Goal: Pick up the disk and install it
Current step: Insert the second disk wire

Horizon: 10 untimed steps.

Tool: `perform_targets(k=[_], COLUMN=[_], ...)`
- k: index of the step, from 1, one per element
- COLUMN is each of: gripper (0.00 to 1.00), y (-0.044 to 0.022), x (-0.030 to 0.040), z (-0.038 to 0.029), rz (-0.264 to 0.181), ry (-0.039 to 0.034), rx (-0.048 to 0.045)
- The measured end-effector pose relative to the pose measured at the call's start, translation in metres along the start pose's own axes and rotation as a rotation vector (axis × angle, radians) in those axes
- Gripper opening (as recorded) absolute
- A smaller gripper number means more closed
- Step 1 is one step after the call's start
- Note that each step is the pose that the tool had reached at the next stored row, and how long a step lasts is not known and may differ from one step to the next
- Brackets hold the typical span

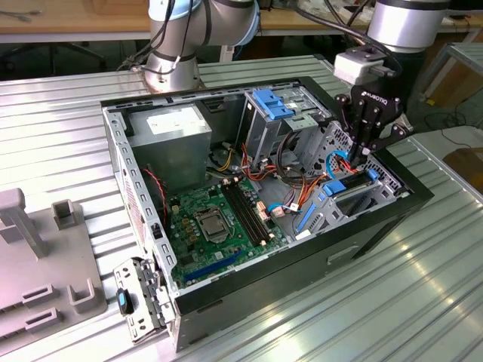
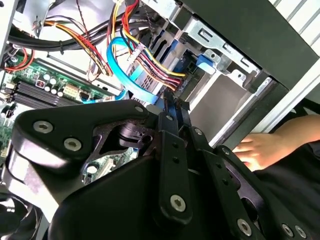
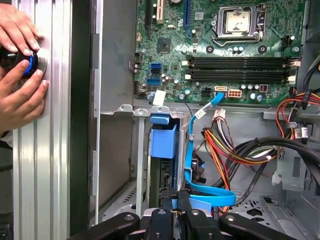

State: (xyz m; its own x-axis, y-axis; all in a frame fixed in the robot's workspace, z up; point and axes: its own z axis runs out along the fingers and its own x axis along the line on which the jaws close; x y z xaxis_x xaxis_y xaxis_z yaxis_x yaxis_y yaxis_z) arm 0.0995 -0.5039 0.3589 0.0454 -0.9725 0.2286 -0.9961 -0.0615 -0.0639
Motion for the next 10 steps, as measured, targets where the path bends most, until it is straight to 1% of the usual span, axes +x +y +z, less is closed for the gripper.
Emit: perform_targets(k=[1,2,3,5,6,8,10], gripper=[0.16,0.16,0.16,0.16,0.16,0.16,0.16], y=[0.0001,0.0003,0.0003,0.0004,0.0007,0.0012,0.0013], x=[0.0000,0.0003,0.0006,0.0024,0.0059,0.0131,0.0137], z=[-0.0001,0.0002,0.0005,0.0012,0.0024,0.0052,0.0062], rz=[0.001,0.004,0.007,0.009,0.010,0.012,0.022], ry=[-0.0039,-0.0210,-0.0304,-0.0404,-0.0458,-0.0500,-0.0495], rx=[0.0002,0.0005,0.0005,0.0007,0.0008,0.0006,-0.0014])
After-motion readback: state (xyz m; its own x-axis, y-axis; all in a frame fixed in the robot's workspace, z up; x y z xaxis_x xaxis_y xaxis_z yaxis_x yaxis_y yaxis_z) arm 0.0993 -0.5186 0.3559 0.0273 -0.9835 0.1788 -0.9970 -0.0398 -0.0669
